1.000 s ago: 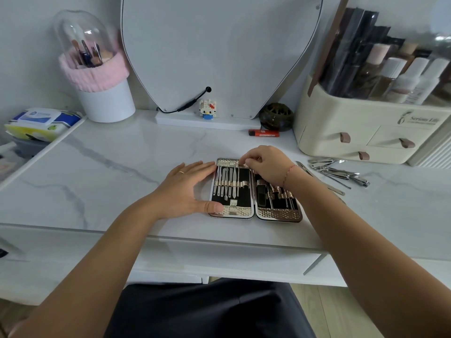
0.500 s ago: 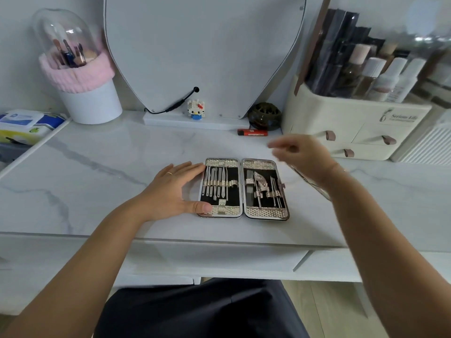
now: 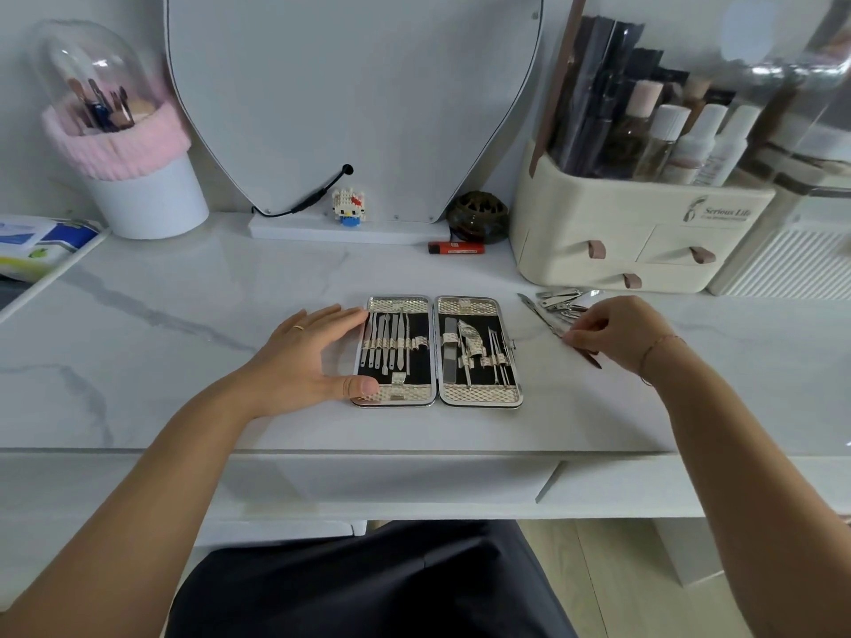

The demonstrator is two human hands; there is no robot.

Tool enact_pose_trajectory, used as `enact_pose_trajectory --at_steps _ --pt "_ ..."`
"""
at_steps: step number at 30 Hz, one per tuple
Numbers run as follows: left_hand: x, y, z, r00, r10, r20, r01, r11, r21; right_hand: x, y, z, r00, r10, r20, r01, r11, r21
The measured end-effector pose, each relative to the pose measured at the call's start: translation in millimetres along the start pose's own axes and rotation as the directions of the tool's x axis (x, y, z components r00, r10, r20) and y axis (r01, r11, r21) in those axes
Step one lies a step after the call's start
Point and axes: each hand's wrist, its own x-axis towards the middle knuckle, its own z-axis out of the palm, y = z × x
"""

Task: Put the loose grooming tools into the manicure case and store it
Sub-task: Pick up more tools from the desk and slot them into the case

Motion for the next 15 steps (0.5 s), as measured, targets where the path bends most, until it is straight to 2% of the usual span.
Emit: enact_pose_trajectory --at_steps 4,11,15 --pt "1 -1 0 1.0 0.0 -0.003 0.001 1.0 0.006 0 -3 -2 1.0 -0.007 0.027 0.007 1.0 0.007" --pt "1 -3 1 1.0 -0.007 0.0 0.007 1.0 0.008 -2 -2 -10 0.999 -0.018 -0.043 0.02 0.999 0.042" --pt "1 -4 1 1.0 -0.006 0.006 0.006 1.0 0.02 -2 -37 -10 0.987 -0.125 -0.102 0.147 0.954 0.26"
